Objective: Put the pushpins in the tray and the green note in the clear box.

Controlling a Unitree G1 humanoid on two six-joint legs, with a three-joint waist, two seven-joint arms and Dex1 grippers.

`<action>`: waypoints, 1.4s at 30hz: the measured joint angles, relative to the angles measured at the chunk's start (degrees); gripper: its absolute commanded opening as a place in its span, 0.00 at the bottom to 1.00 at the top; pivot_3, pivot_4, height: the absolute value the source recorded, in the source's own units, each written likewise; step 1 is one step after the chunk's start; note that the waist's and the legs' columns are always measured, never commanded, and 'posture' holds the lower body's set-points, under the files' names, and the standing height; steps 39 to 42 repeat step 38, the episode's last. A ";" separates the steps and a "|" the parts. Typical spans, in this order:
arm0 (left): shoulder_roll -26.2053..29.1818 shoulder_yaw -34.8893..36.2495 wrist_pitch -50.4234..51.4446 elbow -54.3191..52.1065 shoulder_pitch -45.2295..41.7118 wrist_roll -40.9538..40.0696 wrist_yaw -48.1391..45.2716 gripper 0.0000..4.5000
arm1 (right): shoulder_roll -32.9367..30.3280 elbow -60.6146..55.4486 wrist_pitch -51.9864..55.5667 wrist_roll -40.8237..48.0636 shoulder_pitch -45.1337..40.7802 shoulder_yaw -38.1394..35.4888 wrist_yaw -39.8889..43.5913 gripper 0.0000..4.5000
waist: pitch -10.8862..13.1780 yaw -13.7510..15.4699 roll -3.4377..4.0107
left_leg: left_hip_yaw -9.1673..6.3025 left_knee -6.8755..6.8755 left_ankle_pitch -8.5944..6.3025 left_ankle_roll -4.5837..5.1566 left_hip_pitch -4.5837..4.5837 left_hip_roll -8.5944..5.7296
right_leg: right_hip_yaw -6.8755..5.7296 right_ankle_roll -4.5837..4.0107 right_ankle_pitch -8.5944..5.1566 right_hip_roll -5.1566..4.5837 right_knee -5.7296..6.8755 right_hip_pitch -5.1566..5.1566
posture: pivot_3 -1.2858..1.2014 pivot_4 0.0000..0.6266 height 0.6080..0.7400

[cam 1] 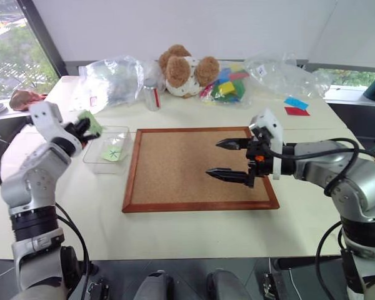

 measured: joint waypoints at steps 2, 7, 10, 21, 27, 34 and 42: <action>0.00 -1.36 -0.07 2.90 0.15 0.98 -1.50 0.13 | -0.09 0.00 -0.27 -0.02 -0.02 0.20 -0.38 1.00 | 0.00 -0.06 -0.09 | 0.00 0.00 0.00 0.00 -0.01 0.00 | 0.00 0.00 0.00 0.00 0.04 -0.03 | 0.52 0.24 1.00; 0.71 -2.05 0.04 6.11 -0.07 2.35 -2.87 0.64 | -0.47 -0.02 -0.42 -0.07 -0.06 1.02 -1.22 1.00 | 0.00 -0.10 -0.09 | 0.00 0.00 0.00 -0.01 -0.01 0.01 | 0.01 0.00 0.00 -0.01 0.10 -0.07 | 0.52 0.24 1.00; 2.60 -2.15 1.31 5.75 0.02 2.39 -4.22 0.97 | -0.59 -0.09 -0.42 -0.06 0.01 1.04 -1.79 1.00 | 0.00 -0.17 -0.09 | 0.00 0.00 0.01 -0.02 -0.01 0.01 | 0.02 0.00 0.00 -0.01 0.12 -0.08 | 0.52 0.24 1.00; 9.61 -2.68 7.72 -5.59 1.51 0.76 -10.78 0.99 | -1.73 0.35 -1.65 -0.10 0.30 1.82 -1.93 1.00 | 0.00 -0.10 -0.10 | 0.00 -0.01 0.01 -0.01 -0.02 0.01 | 0.03 0.00 0.00 -0.04 0.14 -0.09 | 0.52 0.24 1.00; 16.07 -2.17 12.41 -14.86 3.16 -5.60 -20.12 0.99 | -4.67 2.04 -2.89 -0.88 0.62 1.78 -0.58 1.00 | 0.01 -0.18 -0.11 | 0.00 -0.03 0.00 -0.01 -0.03 0.01 | 0.03 -0.01 0.00 -0.05 0.13 -0.10 | 0.52 0.24 1.00; 20.16 -4.70 11.96 -23.10 11.00 -10.28 -33.29 0.99 | -8.14 4.09 -4.48 -1.44 2.72 1.17 1.38 1.00 | 0.03 -0.15 -0.09 | 0.00 -0.06 0.00 -0.01 -0.02 0.01 | 0.05 -0.02 -0.01 -0.06 0.09 -0.09 | 0.52 0.24 1.00; 21.56 -7.90 9.33 -28.28 17.45 -10.51 -40.38 0.99 | -11.44 4.55 -4.49 -1.42 6.11 -1.12 2.51 1.00 | 0.03 -0.03 -0.08 | 0.01 -0.07 -0.03 0.05 -0.03 0.02 | 0.04 -0.03 -0.02 -0.08 0.02 -0.06 | 0.52 0.24 1.00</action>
